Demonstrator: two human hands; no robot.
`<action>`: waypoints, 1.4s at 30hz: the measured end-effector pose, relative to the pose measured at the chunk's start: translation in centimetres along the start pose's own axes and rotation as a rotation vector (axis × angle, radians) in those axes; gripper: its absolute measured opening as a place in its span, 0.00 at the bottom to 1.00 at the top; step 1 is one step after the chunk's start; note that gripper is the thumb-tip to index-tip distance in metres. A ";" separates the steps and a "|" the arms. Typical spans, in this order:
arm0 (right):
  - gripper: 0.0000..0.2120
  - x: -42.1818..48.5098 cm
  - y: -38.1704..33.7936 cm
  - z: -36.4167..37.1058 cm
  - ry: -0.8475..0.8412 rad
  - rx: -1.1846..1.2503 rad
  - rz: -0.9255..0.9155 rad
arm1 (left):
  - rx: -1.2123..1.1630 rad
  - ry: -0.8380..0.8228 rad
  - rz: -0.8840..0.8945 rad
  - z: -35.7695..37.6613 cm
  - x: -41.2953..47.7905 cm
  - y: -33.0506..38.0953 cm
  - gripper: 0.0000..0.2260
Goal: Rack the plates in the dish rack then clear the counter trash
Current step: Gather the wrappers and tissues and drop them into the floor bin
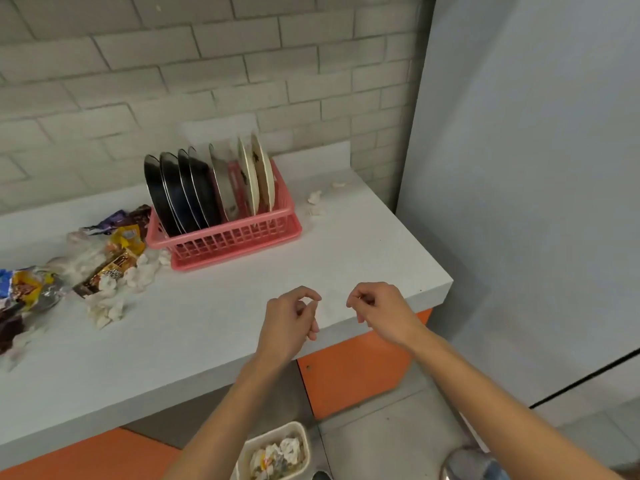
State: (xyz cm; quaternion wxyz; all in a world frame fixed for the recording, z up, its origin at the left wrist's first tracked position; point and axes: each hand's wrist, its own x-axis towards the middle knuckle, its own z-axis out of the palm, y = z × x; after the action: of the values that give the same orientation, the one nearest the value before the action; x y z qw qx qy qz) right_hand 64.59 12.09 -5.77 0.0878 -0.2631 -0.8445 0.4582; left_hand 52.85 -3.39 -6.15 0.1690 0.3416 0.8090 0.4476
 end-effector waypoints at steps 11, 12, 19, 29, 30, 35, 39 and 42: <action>0.07 13.2 1.7 -4.5 0.126 -0.100 0.021 | 0.080 -0.045 0.082 0.2 15.2 -1.5 0.11; 0.09 13.9 1.9 -4.5 0.123 -0.119 0.017 | 0.091 -0.056 0.080 0.1 16.0 -1.8 0.11; 0.12 21.0 3.7 -6.5 0.131 -0.144 0.038 | 0.169 -0.124 0.095 1.9 24.9 -1.9 0.16; 0.13 29.9 8.5 -8.8 0.076 -0.190 0.067 | 0.362 -0.052 0.043 7.6 34.4 -2.7 0.22; 0.13 31.0 9.0 -9.1 0.070 -0.194 0.063 | 0.408 -0.053 0.017 8.1 35.4 -2.8 0.23; 0.18 36.6 11.8 -9.0 0.070 -0.188 0.064 | 0.541 0.005 -0.146 10.8 38.6 -4.6 0.25; 0.22 40.1 13.5 -8.0 0.085 -0.159 0.024 | 0.437 0.121 -0.076 11.8 38.9 -6.9 0.16; 0.22 42.8 14.0 -7.7 0.125 -0.154 -0.064 | 0.301 0.152 -0.064 11.1 39.5 -7.5 0.12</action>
State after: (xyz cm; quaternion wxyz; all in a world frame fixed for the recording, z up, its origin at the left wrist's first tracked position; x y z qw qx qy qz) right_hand 36.42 46.29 -16.86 0.1342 -0.2701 -0.8780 0.3716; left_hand 28.28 28.41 -17.16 0.0684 0.3022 0.8878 0.3403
